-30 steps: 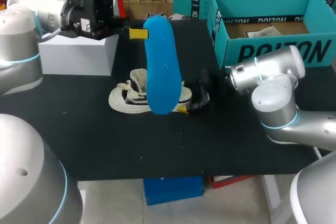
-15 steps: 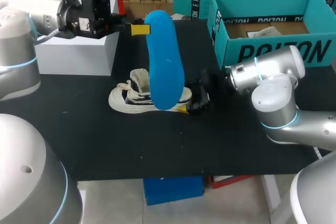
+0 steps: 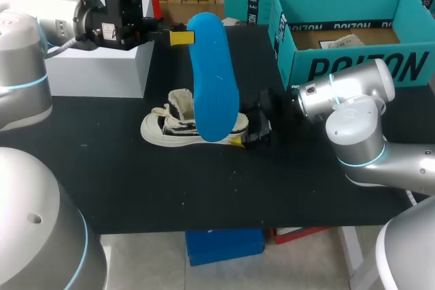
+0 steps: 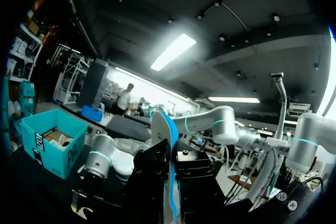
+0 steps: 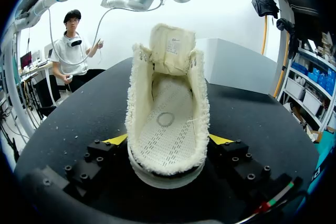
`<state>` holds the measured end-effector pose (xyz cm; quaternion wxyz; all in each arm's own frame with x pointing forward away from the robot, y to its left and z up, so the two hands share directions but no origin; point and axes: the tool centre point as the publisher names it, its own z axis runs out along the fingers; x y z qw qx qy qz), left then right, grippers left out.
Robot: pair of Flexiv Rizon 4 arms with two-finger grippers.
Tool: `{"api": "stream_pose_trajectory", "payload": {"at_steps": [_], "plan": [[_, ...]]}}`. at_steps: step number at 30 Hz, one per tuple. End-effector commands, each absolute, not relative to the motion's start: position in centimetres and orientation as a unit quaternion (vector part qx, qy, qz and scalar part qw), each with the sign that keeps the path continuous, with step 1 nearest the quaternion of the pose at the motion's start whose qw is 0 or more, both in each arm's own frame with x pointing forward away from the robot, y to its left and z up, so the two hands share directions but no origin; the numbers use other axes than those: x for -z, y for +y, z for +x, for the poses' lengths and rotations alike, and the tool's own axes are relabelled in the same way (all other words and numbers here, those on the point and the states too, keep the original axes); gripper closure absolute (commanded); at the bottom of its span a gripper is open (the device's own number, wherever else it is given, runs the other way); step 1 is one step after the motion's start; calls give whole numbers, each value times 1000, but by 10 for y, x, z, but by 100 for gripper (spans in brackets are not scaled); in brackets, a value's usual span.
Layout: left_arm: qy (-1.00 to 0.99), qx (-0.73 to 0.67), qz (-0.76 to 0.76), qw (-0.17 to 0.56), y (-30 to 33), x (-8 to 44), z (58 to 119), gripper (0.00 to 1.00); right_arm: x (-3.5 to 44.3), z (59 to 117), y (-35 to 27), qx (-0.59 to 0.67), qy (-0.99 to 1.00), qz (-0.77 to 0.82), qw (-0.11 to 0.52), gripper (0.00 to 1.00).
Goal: Take the shoe out of the shoebox, open the shoe tongue, remove and reinsert the insole, then place the shoe into the shoebox
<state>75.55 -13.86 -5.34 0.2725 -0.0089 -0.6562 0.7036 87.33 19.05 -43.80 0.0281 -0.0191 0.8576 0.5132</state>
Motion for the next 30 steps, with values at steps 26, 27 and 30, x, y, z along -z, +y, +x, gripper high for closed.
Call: {"api": "stream_pose_trajectory", "payload": {"at_steps": [26,27,30], "plan": [[-657,-704,-7,270,-139,54,754,100,389,876,150,-214,976,-25,-20,0],[-657,-704,-7,270,-139,54,754,100,388,876,150,-209,977,-23,-21,0],[-657,-704,-7,270,-139,54,754,100,383,877,151,-185,982,-19,-23,0]]}}
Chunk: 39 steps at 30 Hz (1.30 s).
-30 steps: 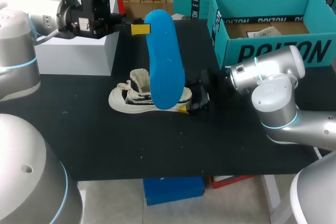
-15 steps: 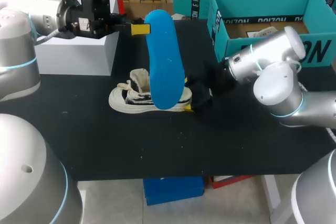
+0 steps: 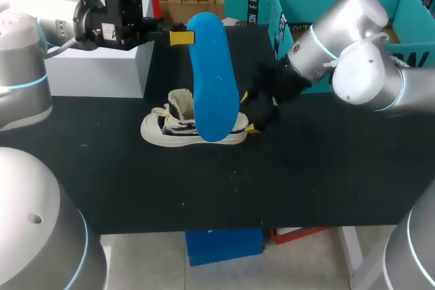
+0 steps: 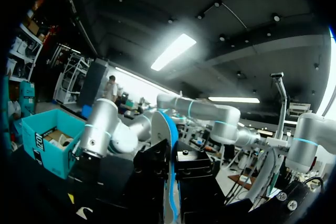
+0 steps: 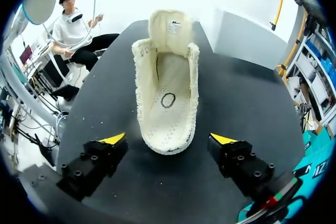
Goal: Take the shoe out of the shoebox, open the shoe tongue, remove and reinsert the insole, then place the shoe into the shoebox
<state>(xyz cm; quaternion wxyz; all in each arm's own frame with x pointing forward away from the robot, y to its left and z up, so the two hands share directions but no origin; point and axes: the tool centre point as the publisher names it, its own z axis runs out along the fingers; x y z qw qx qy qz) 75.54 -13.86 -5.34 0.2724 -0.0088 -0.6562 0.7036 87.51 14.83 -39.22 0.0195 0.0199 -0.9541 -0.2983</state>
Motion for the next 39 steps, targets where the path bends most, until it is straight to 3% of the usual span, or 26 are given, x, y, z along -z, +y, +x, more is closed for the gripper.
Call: {"api": "stream_pose_trajectory", "payload": {"at_steps": [1,23,39], "plan": [[-657,-704,-7,270,-139,54,754,100,382,878,151,178,-984,18,23,0],[-657,-704,-7,270,-139,54,754,100,355,884,172,27,-999,5,23,0],[-657,-704,-7,270,-139,54,754,100,354,892,197,4,-999,38,8,0]]}}
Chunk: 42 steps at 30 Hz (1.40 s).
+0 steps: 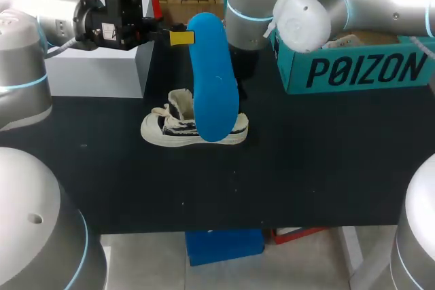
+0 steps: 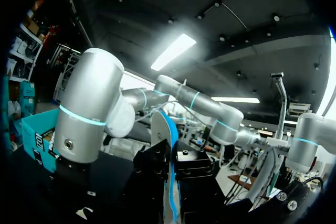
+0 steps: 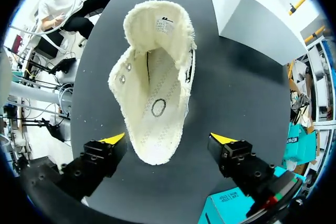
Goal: Take the shoe out of the shoebox, open the shoe tongue, remove and reinsert the insole, then place the shoe into the shoebox
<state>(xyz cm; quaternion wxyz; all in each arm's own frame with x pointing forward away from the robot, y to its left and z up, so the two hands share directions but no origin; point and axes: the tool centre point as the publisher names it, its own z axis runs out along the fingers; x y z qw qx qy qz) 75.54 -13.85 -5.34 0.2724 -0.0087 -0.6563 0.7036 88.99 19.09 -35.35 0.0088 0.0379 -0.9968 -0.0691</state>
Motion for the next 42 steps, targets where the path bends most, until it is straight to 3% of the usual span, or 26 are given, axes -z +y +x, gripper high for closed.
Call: {"api": "stream_pose_trajectory", "payload": {"at_steps": [1,17,42], "plan": [[-657,-704,-7,270,-139,54,754,100,354,892,198,4,-999,39,8,0],[-657,-704,-7,270,-139,54,754,100,357,889,197,20,-999,33,9,0],[-657,-704,-7,270,-139,54,754,100,362,884,182,164,-986,15,-6,0]]}}
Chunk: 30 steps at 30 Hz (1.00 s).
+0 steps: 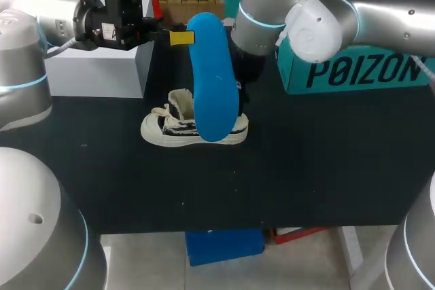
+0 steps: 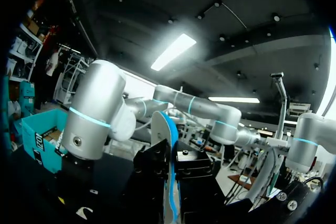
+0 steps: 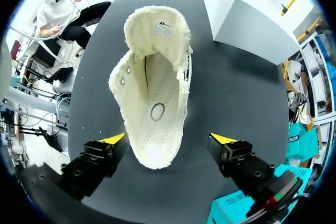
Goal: Take the shoe out of the shoebox, open the shoe tongue, remove and reinsert the insole, then place the shoe into the shoebox
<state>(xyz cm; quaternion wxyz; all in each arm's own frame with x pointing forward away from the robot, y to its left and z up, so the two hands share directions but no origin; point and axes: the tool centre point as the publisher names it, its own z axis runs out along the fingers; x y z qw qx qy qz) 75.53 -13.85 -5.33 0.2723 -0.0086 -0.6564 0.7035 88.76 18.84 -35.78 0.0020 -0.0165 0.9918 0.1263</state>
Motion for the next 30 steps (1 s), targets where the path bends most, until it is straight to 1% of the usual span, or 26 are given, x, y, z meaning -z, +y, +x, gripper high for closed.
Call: {"api": "stream_pose_trajectory", "payload": {"at_steps": [1,11,30], "plan": [[-657,-704,-7,270,-139,54,754,100,362,883,182,-171,985,-13,7,0],[-657,-704,-7,270,-139,54,754,100,368,879,171,-244,970,3,19,0],[-657,-704,-7,270,-139,54,754,100,385,877,162,-323,946,9,28,0]]}}
